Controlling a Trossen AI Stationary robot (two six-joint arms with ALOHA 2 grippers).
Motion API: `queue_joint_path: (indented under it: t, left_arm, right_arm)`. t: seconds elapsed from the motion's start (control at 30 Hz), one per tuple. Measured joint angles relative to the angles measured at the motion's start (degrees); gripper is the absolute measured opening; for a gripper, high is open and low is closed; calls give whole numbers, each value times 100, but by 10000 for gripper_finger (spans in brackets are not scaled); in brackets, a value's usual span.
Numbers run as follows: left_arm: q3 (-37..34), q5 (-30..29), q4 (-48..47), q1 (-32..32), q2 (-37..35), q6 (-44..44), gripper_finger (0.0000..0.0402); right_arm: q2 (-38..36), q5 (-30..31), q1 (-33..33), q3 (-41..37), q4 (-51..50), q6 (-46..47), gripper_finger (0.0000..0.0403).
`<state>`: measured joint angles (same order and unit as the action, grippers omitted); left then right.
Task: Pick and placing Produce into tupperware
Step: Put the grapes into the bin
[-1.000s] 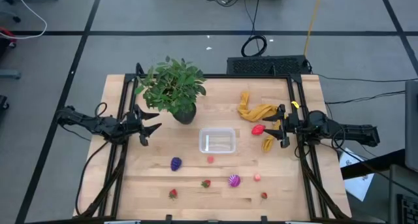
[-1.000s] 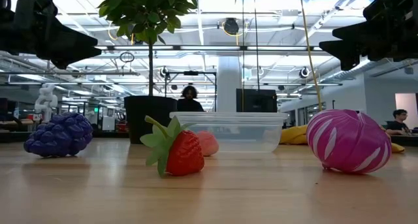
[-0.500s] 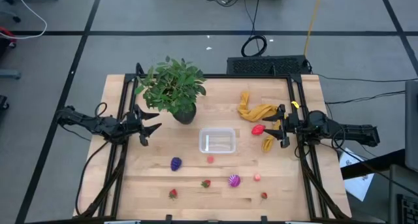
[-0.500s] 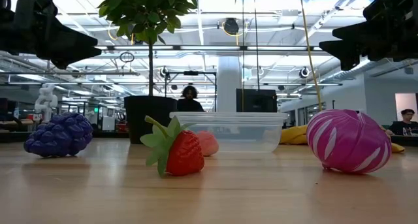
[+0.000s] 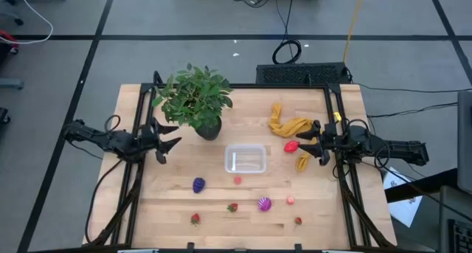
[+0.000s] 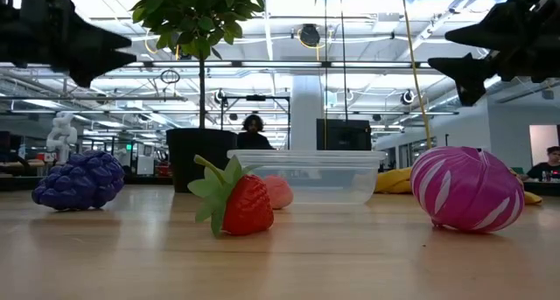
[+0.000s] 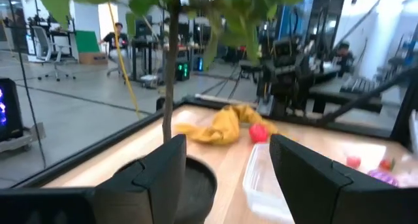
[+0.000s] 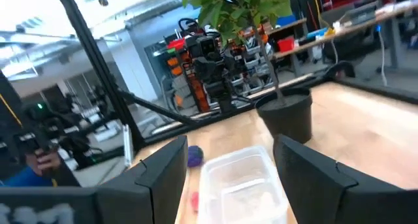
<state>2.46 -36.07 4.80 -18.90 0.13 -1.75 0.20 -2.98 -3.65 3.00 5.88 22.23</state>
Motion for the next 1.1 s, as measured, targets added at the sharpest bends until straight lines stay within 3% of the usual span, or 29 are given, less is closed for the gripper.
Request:
queue_joint_path:
  t: [0.2, 0.4, 0.67, 0.8, 0.97, 1.1]
  left_arm:
    - [0, 2, 391, 0, 3, -58, 228]
    - [0, 31, 399, 0, 196, -458, 228]
    - [471, 139, 111, 0, 287, -42, 228]
    - [1579, 317, -1702, -2, 301, -157, 228]
    - [3107, 317, -4410, -1, 690, -1498, 228]
    - [3701, 326, -5903, -1, 1211, -2563, 228]
  right_arm:
    - [0, 4, 1, 0, 240, -80, 220]
    - [3, -168, 1, -1, 1600, -103, 220]
    - [5, -180, 1, 22, 2473, -1020, 220]
    - [189, -399, 1, 273, 2346, -1374, 220]
    - [799, -629, 1, 1174, 1949, -2135, 220]
    - [1674, -587, 1, 2196, 833, -2728, 220]
